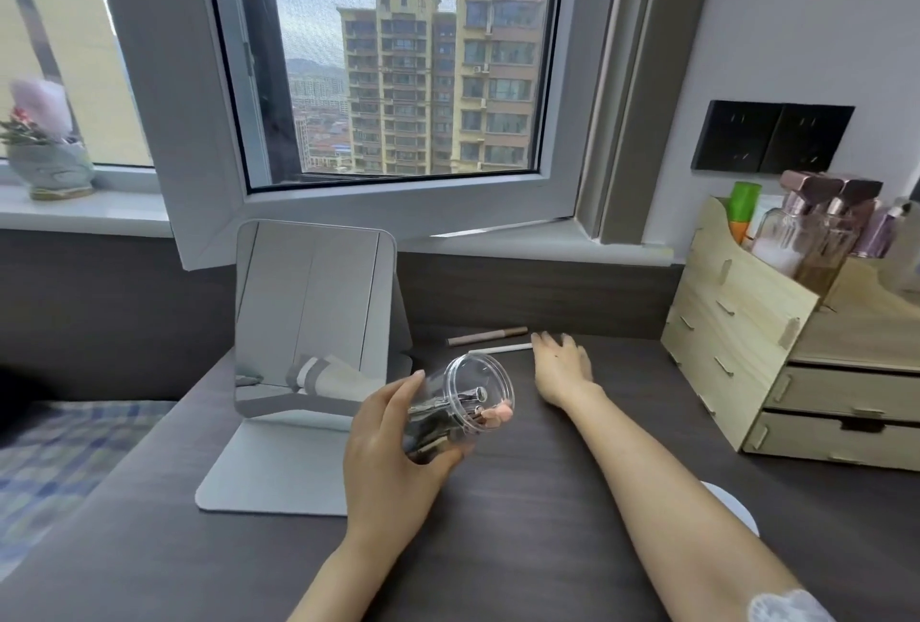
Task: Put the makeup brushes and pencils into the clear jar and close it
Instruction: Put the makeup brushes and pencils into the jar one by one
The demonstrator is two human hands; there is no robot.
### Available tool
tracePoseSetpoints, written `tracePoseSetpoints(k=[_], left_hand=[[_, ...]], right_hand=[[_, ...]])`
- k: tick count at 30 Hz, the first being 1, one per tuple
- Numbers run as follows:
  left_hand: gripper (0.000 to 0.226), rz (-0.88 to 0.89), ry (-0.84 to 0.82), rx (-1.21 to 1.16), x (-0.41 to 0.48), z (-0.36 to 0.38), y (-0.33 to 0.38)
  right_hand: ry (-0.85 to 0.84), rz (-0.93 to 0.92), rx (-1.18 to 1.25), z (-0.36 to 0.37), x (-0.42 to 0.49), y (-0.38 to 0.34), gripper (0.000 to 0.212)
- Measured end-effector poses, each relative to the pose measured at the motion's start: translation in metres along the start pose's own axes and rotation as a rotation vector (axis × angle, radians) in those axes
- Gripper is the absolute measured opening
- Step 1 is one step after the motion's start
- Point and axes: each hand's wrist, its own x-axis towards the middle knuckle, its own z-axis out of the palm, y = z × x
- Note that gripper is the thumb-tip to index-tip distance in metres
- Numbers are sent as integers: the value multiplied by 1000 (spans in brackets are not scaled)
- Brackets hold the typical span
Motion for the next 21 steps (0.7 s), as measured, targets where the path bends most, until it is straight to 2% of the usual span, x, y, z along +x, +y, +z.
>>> tracePoseSetpoints(k=[3, 5, 9, 11, 13, 15, 18, 21], left_hand=[[77, -8, 11, -9, 1, 1, -2], [79, 5, 8, 0, 1, 1, -3], [80, 8, -8, 22, 1, 0, -2], [80, -3, -13, 24, 0, -1, -1], [79, -2, -15, 35, 0, -2, -1], [78, 9, -19, 43, 0, -2, 0], [77, 29, -20, 57, -1, -2, 2], [78, 38, -22, 54, -3, -2, 4]], right_hand=[[110, -88, -137, 5, 5, -3, 37], [234, -160, -244, 4, 2, 0, 39], [250, -212, -217, 4, -16, 9, 34], [253, -169, -50, 0, -27, 15, 22], [268, -51, 300, -10, -41, 24, 18], [353, 2, 646, -31, -63, 33, 15], [470, -11, 1055, -70, -104, 50, 11], [473, -77, 1291, -105, -152, 65, 13]])
